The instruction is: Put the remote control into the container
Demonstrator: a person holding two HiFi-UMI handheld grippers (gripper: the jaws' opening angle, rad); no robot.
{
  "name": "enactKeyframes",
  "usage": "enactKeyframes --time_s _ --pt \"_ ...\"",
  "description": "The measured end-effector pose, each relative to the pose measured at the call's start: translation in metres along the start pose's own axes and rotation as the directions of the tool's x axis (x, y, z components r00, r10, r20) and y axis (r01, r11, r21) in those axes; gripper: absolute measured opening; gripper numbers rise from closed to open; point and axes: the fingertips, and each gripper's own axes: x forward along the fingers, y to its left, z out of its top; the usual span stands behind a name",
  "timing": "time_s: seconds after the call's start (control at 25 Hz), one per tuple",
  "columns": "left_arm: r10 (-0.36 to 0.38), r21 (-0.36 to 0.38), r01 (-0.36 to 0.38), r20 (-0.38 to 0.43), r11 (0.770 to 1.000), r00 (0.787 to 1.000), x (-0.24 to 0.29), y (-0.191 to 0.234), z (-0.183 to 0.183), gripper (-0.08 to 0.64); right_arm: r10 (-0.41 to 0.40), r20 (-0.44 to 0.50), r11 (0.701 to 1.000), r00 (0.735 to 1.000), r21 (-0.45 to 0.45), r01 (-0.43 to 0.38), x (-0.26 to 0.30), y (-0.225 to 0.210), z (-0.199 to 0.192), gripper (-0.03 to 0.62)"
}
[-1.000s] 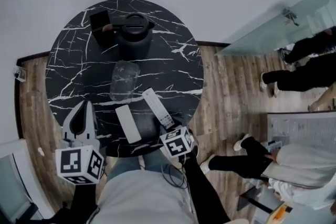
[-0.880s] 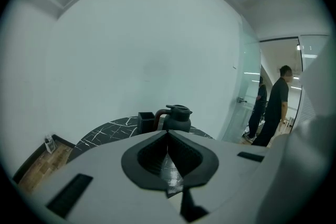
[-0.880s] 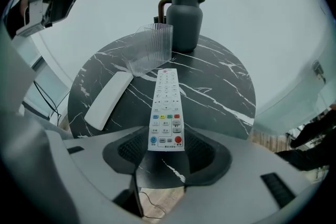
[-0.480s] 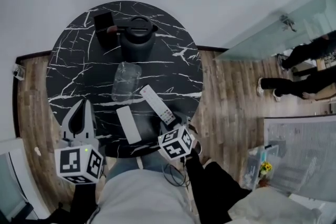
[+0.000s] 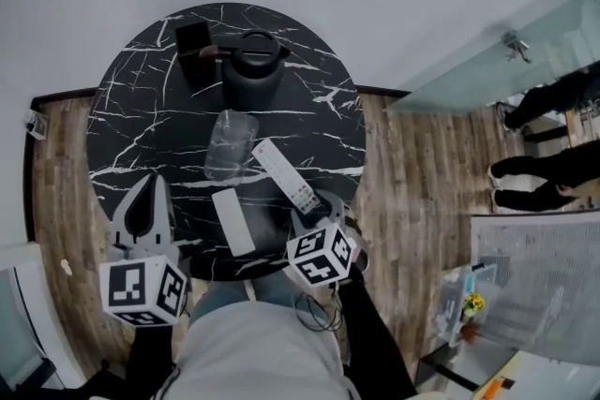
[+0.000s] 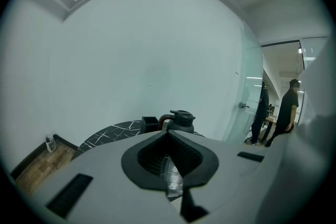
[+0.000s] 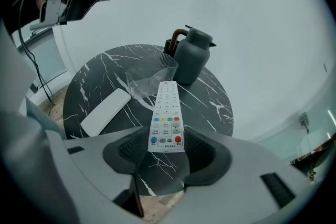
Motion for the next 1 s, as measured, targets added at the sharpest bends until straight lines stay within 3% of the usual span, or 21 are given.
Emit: enactKeyframes --time_s 0.64,1.0 --pt "0.015 -0.022 -0.015 0.024 1.000 1.000 -0.011 -0.001 0.001 0.011 -0.105 0.096 0.991 0.990 -0.068 0.111 -0.036 -0.040 0.034 0.213" --pt "0.036 -0.039 -0.035 0.038 0.999 0.999 -0.019 0.004 0.002 0.011 -0.125 0.156 0.983 0.980 -0.116 0.144 -0.047 -0.047 0.060 0.214"
